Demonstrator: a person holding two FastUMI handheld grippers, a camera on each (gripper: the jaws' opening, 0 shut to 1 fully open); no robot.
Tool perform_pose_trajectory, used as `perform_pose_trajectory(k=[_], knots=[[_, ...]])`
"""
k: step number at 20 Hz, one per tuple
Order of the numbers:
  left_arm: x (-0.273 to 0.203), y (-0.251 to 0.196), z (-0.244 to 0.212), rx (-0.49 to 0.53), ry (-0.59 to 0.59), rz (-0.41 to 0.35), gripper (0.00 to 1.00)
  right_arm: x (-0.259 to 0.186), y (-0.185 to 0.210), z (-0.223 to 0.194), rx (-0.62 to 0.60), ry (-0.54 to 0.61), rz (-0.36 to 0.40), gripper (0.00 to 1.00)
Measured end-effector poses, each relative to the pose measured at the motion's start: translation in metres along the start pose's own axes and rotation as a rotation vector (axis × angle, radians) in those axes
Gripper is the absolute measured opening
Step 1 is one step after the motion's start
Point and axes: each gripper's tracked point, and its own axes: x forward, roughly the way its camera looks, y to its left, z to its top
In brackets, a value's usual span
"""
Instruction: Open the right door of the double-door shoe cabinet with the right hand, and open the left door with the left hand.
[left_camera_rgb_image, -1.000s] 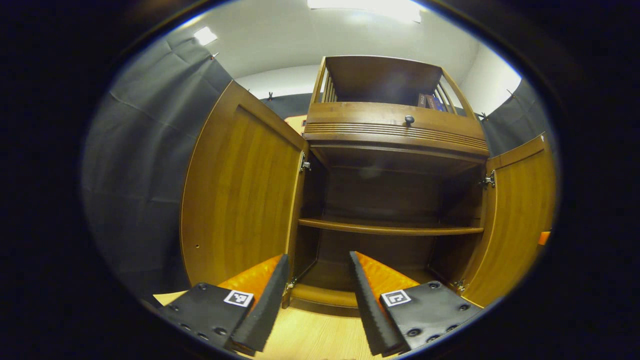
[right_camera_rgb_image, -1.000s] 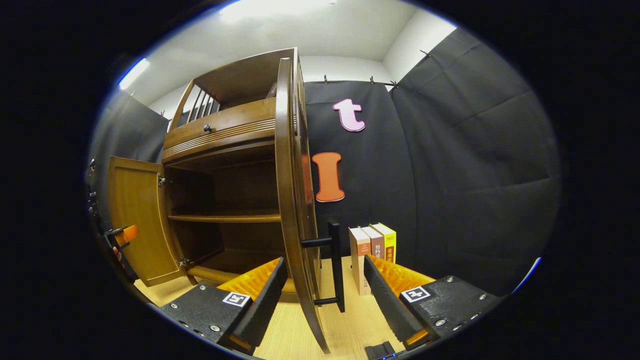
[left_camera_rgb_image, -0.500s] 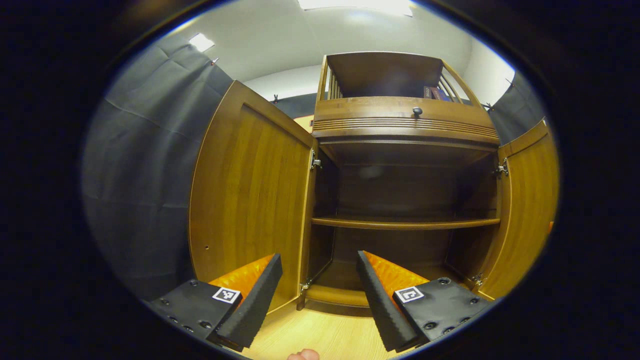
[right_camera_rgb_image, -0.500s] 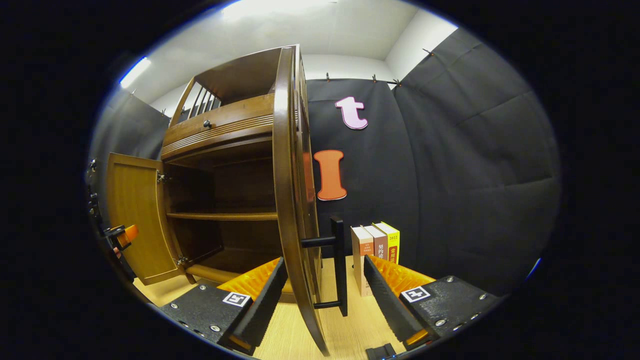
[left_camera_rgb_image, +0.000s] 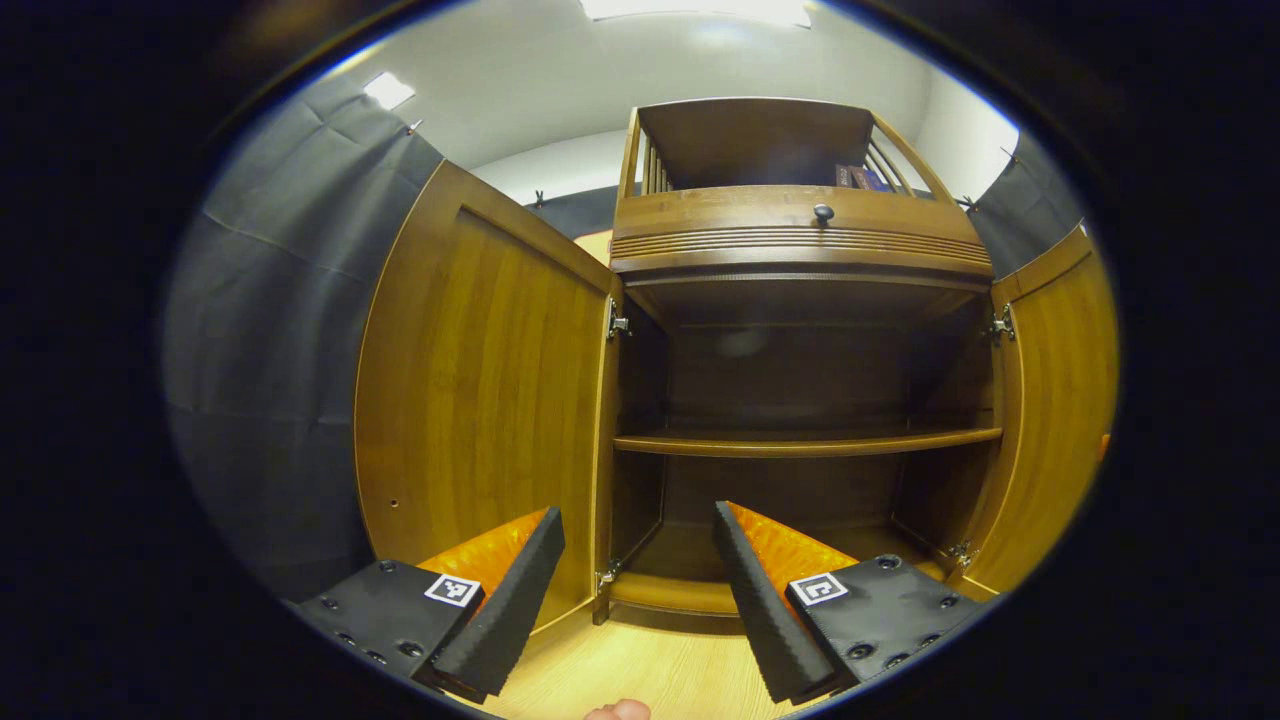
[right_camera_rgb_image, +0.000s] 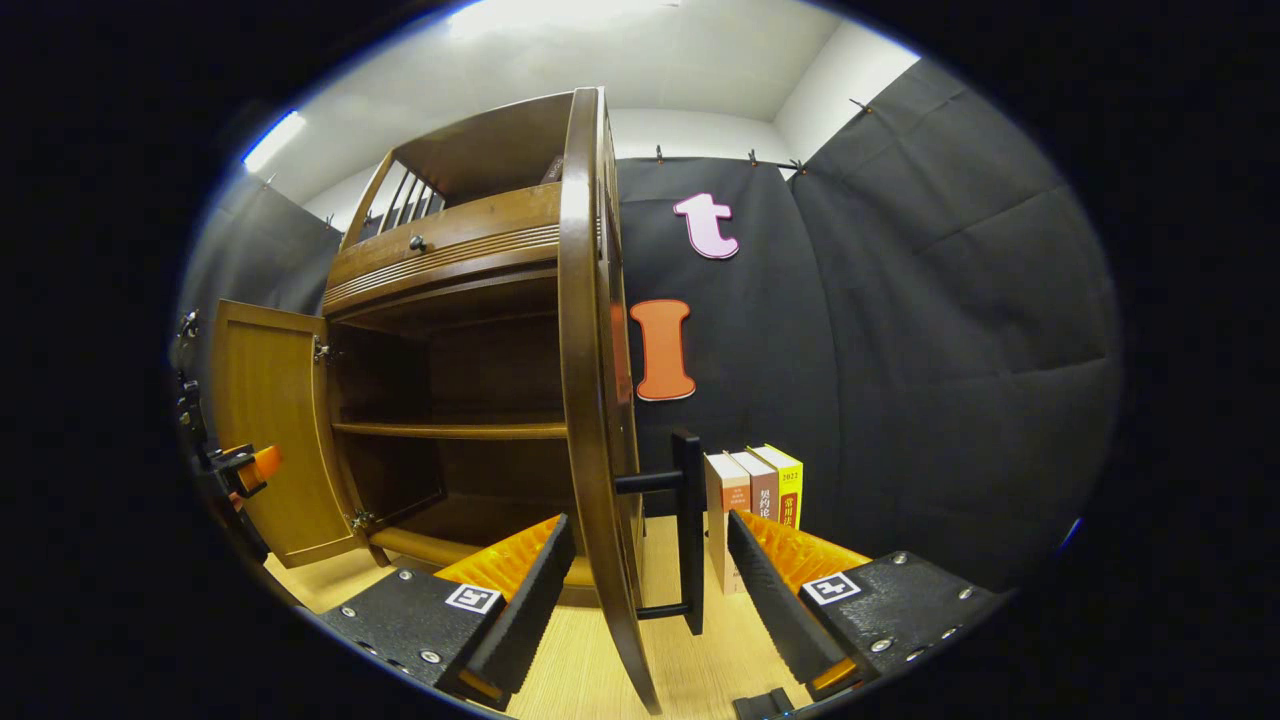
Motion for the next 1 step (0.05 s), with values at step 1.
perform_pose_trajectory(k=[1], knots=[[0.0005,-0.001,-0.0002,-0.001,0.002,-0.005,0.93,-0.0006,-0.0001,0.0003,0.0,0.001,0.001,1.0]])
